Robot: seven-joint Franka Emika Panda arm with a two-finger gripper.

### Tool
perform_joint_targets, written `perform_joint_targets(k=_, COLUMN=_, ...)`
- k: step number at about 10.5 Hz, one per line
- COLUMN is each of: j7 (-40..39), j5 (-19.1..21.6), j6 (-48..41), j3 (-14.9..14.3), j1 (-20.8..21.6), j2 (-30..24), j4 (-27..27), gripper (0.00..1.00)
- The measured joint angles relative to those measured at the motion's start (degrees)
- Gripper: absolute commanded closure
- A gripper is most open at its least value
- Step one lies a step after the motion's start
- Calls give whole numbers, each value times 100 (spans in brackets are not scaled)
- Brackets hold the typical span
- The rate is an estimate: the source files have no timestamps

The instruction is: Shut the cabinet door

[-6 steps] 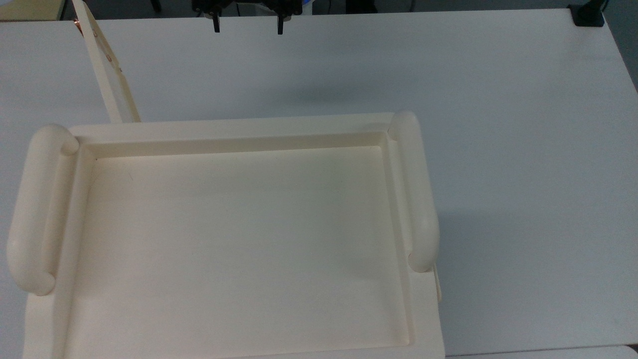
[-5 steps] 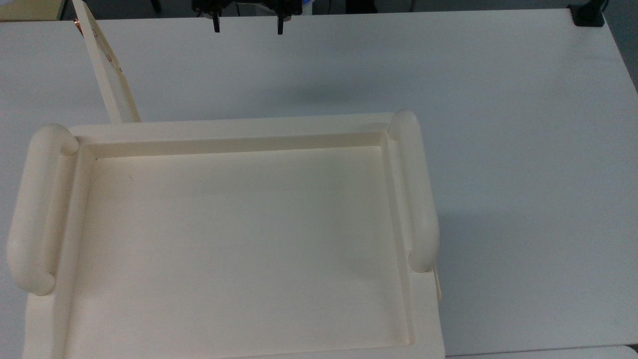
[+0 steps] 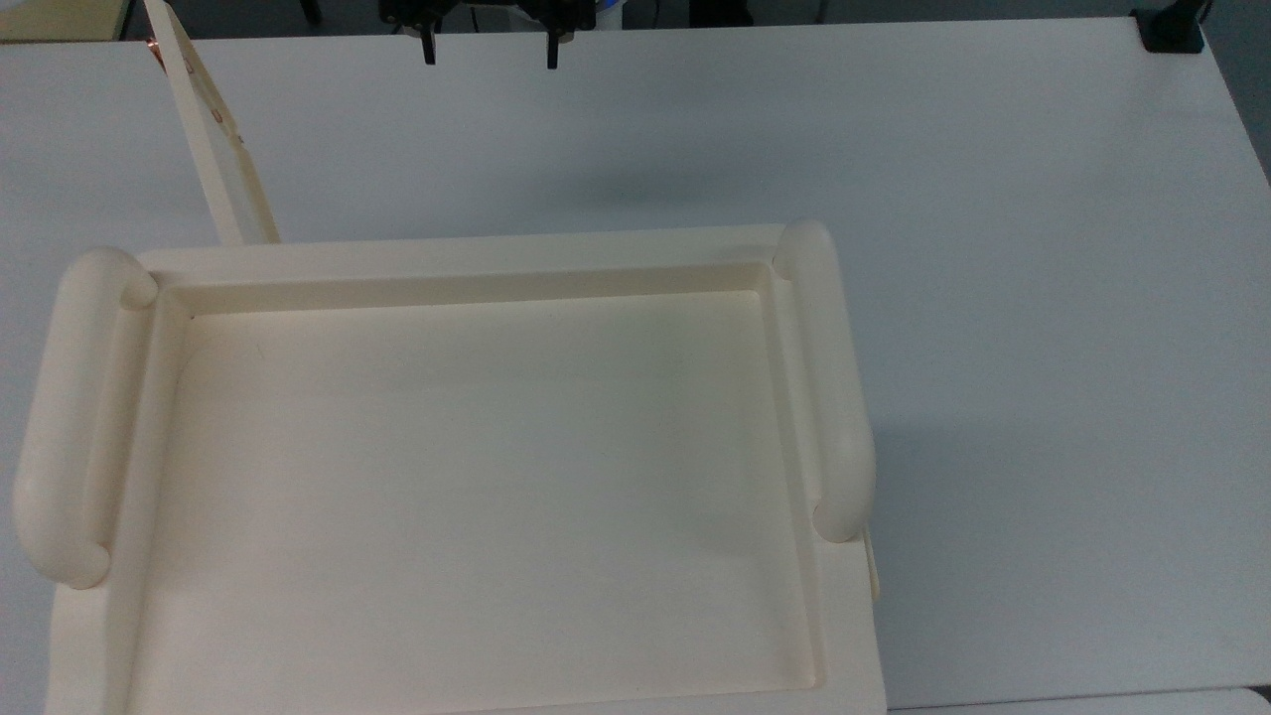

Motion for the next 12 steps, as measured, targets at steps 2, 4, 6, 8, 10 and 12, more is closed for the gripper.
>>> perform_joint_targets(k=2, j7=0, j5=0, j6=0, j3=-2, j1=-1, j2=0, j4=0, gripper=98)
perform_joint_targets(k=4, j7=0, j5=1, j6=0, j3=-7, j1=-3, j2=0, j4=0, gripper=100)
perform_joint_targets(k=6, j7=0, j5=3, j6=0, j3=-7, j1=-3, j2=0, j4=0, gripper=100)
perform_joint_targets(k=8, j7=0, j5=69, j6=1, j3=-18, j1=-21, j2=0, j4=13, gripper=100)
perform_joint_targets(k=10, j7=0, j5=137, j6=23, j3=-32, j1=-175, j2=-12, j4=166, gripper=100)
perform_joint_targets(k=12, j7=0, j5=339, j6=143, j3=-54, j1=-466, j2=-35, j4=485, gripper=100)
